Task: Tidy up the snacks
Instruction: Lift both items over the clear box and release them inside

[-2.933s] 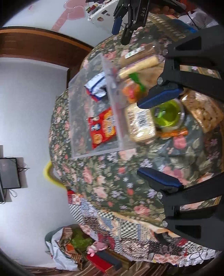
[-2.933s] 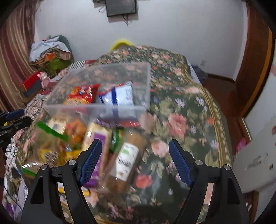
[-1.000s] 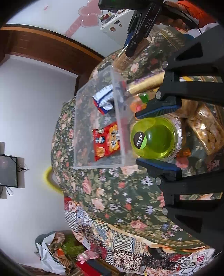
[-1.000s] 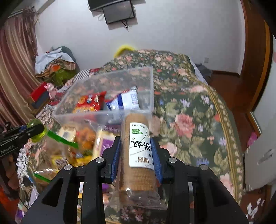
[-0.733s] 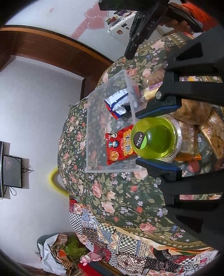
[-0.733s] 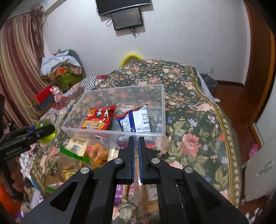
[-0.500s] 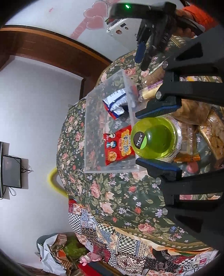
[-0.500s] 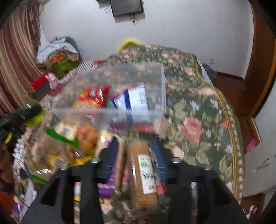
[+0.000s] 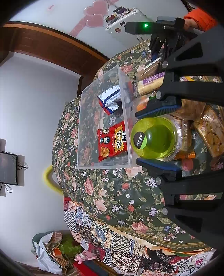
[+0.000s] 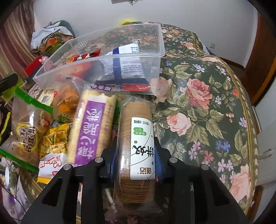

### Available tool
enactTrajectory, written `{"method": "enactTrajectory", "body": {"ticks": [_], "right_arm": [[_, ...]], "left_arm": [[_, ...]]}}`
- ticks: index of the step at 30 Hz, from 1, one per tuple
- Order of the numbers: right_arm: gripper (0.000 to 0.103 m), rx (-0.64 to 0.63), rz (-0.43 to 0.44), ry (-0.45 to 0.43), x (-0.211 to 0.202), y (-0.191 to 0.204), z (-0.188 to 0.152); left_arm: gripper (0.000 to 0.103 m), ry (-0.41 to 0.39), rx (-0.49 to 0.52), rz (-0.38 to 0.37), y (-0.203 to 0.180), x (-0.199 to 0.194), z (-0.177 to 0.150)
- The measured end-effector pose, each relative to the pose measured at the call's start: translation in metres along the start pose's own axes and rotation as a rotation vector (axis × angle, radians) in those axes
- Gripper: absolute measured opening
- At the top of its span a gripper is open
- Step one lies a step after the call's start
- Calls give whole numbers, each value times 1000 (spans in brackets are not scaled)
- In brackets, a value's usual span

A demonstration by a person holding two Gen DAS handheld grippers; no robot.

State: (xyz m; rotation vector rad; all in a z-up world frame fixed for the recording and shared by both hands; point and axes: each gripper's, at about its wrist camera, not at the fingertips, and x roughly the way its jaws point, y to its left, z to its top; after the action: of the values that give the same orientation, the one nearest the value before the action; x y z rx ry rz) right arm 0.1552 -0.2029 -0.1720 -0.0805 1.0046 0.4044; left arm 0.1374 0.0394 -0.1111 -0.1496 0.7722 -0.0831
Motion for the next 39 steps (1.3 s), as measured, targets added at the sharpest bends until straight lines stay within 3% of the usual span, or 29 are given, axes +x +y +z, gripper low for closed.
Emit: {"method": "enactTrajectory", "body": {"ticks": [9, 22, 30, 39], "right_arm": [[32, -14, -5, -123, -52, 7, 3], [32, -52, 33, -299, -81, 32, 62], [32, -45, 96, -305, -62, 51, 97], [32, -57, 82, -259, -28, 68, 123]], "left_arm": [[46, -31, -5, 1, 0, -7, 9], [46, -95, -8, -3, -3, -13, 37], [46, -104, -8, 12, -2, 0, 57], [46, -47, -32, 7, 5, 38, 66]]}}
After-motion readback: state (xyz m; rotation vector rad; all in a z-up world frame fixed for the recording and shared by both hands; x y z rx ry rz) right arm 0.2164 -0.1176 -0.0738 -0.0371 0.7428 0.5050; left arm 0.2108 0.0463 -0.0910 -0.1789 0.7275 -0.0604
